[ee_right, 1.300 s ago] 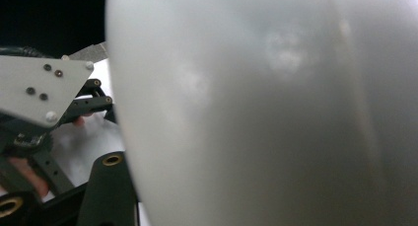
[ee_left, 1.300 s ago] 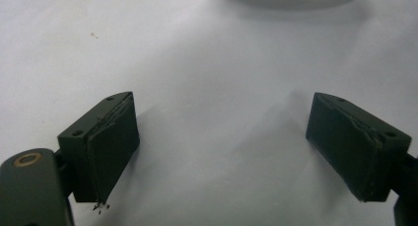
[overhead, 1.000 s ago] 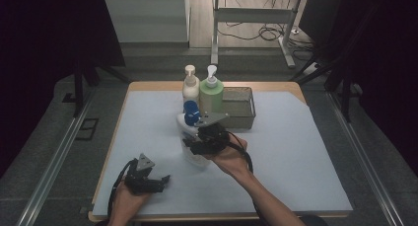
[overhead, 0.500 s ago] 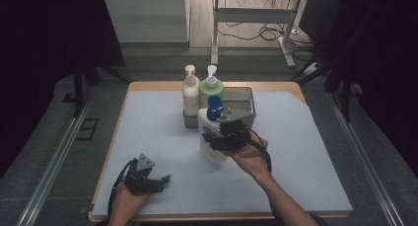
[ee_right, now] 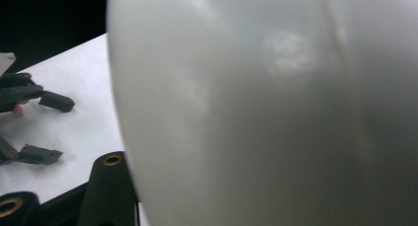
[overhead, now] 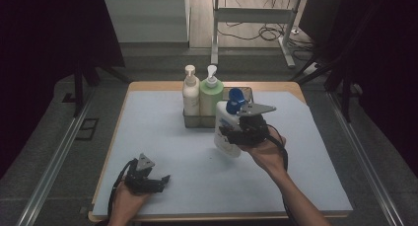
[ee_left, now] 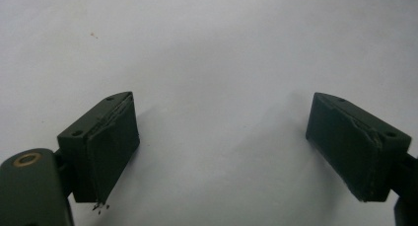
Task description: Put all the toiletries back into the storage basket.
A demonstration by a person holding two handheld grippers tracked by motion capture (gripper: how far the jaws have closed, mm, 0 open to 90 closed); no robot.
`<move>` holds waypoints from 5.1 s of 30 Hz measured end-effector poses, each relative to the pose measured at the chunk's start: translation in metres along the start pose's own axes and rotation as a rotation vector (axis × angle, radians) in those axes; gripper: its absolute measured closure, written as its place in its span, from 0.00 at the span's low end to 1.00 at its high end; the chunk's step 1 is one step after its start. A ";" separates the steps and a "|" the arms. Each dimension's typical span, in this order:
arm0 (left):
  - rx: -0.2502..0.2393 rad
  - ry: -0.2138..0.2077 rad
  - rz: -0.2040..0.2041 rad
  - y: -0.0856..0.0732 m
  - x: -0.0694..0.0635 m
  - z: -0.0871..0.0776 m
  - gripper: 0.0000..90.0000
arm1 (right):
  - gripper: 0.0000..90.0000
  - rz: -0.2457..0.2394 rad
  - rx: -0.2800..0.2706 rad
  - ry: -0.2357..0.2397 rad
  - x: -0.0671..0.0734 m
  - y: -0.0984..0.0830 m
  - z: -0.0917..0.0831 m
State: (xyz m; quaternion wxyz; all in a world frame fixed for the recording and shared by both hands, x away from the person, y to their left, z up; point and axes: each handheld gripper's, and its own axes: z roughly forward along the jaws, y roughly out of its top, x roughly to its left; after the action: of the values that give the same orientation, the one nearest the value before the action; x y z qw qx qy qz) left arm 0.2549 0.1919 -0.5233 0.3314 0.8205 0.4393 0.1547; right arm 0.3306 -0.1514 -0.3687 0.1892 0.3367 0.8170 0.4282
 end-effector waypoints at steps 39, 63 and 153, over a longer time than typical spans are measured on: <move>0.001 0.000 0.000 0.000 0.000 0.000 0.14 | 0.45 0.096 -0.042 -0.203 -0.065 0.045 0.008; 0.004 -0.001 -0.001 0.000 0.000 0.000 0.14 | 0.45 0.163 -0.056 -0.265 -0.092 0.062 0.041; 0.003 -0.001 -0.001 0.000 0.000 0.000 0.14 | 0.43 0.186 0.025 -0.209 -0.103 0.007 0.090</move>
State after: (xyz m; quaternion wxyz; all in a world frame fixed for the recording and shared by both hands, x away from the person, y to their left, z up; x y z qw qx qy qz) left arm 0.2550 0.1919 -0.5233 0.3303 0.8210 0.4398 0.1531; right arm 0.4594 -0.1702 -0.4115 0.2287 0.4562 0.7633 0.3963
